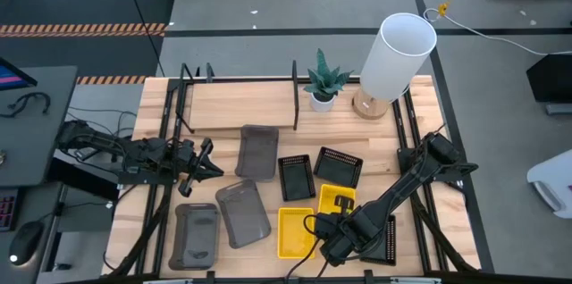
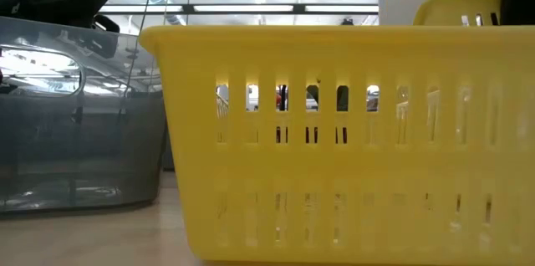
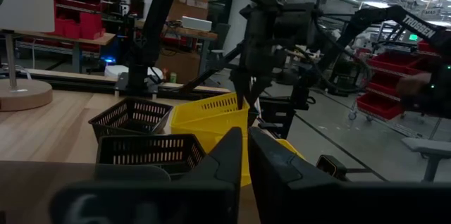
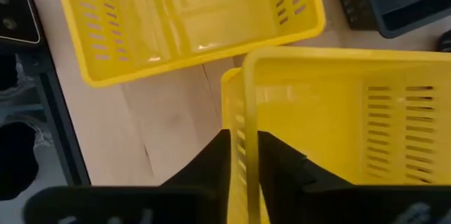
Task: Stack baskets on shelf by color
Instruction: Stack the top yellow bin on top of the bottom right yellow bin
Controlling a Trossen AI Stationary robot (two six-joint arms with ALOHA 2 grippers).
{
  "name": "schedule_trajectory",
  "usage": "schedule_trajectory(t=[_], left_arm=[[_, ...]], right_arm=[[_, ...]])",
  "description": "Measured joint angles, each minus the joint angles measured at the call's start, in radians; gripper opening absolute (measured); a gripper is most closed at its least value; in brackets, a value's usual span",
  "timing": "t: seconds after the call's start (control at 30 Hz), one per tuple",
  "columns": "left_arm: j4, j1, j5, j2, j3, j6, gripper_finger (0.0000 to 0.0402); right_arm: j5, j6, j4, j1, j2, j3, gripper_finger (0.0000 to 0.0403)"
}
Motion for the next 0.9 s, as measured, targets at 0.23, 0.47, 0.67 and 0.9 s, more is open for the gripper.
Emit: schedule_trajectory(t=[0.23,0.47,0.67,0.9], left_arm=[[0.000,0.000,0.000,0.000,0.000,0.000,0.0038],[0.000,0.000,0.000,0.000,0.000,0.000,0.0028],[0.000,0.000,0.000,0.000,0.000,0.000,0.0034],[0.000,0.000,0.000,0.000,0.000,0.000,0.0037]], right_arm=[[-0.005,0.045,0.002,-0.004,0.000,-0.041,0.0122],[-0.008,0.070,-0.013,-0.010,0.000,-0.030,0.0119],[0.034,0.134,-0.056,-0.010,-0.001,-0.030,0.0119],[0.023,0.133,-0.063,-0.010,-0.001,-0.030,0.0119]])
